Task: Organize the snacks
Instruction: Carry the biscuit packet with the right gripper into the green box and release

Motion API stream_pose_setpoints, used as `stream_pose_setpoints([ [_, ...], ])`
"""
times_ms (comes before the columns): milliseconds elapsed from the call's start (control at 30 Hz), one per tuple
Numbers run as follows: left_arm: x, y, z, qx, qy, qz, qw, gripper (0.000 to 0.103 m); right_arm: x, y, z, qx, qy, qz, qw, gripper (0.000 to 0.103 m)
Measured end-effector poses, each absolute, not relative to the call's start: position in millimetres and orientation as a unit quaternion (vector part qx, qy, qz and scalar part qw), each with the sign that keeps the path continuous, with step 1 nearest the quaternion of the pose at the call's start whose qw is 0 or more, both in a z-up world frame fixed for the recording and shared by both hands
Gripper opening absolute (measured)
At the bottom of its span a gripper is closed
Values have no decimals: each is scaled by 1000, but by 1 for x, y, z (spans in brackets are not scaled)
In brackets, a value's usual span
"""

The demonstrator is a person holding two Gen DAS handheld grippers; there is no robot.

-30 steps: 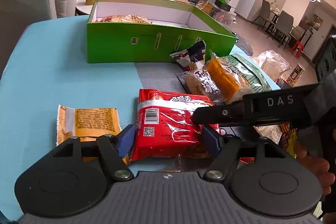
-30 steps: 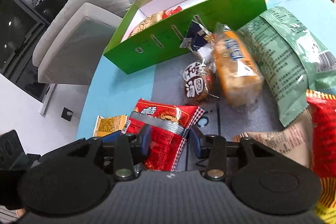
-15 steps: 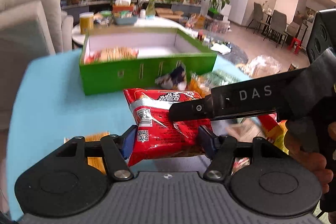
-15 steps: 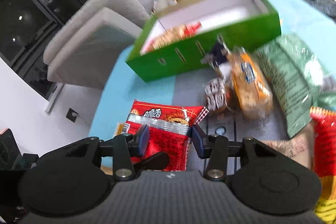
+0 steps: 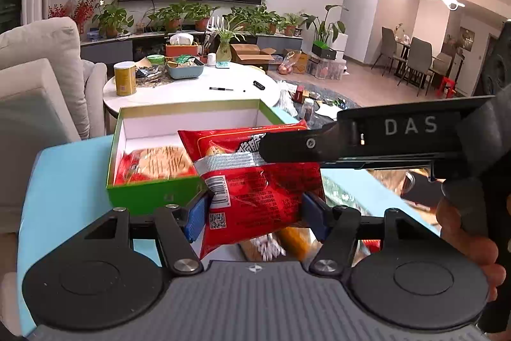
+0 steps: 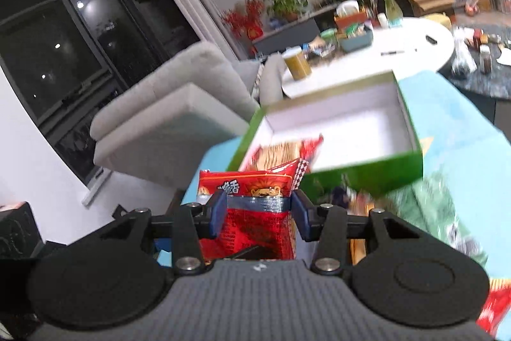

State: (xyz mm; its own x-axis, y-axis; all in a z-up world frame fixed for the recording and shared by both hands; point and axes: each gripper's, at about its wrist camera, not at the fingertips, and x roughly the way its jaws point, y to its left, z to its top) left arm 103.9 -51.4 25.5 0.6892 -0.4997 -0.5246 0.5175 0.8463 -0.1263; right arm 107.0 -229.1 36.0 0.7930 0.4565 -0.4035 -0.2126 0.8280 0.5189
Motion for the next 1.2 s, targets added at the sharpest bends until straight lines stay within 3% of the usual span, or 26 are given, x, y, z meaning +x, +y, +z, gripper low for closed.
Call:
stream_pose_setpoints([
  [700,221,-106,5,33,320,-259,911,59,196,-266,19,231,261,154,925,79],
  [1200,244,-114,-25,45,356,-254,898,61,226,-269,-13,247,312,139,907,79],
])
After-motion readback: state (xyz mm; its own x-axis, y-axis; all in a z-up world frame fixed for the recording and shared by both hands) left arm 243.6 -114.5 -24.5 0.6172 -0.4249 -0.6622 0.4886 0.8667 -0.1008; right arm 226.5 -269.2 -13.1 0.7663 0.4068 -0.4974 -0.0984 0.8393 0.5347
